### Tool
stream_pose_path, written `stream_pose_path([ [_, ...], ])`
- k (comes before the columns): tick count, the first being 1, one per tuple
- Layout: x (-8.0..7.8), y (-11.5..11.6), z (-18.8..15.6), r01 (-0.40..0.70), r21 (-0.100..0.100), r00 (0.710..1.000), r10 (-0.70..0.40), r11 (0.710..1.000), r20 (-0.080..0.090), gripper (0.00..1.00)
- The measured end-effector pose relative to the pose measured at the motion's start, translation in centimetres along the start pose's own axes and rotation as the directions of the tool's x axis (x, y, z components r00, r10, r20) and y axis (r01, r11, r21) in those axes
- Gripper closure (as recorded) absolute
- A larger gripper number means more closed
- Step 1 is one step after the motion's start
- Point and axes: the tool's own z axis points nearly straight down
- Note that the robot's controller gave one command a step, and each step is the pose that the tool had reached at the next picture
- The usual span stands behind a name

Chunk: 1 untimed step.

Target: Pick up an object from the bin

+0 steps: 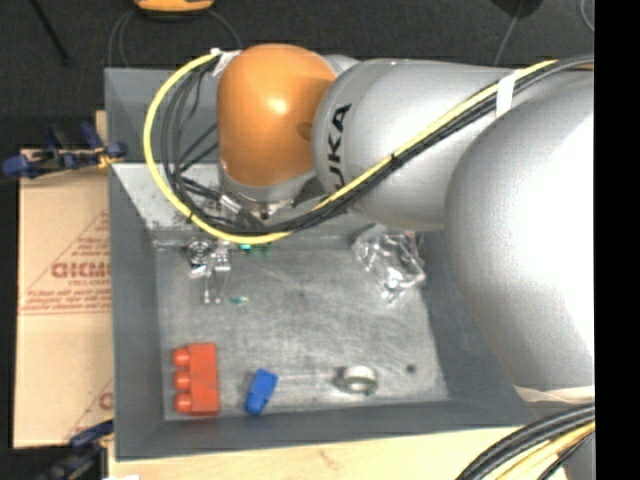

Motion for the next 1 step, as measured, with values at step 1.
stream_pose_path([
  [1,-0.51,-0.34,11.09,0.506,0.004,0.863,-0.506,0.863,0.001,0.0],
])
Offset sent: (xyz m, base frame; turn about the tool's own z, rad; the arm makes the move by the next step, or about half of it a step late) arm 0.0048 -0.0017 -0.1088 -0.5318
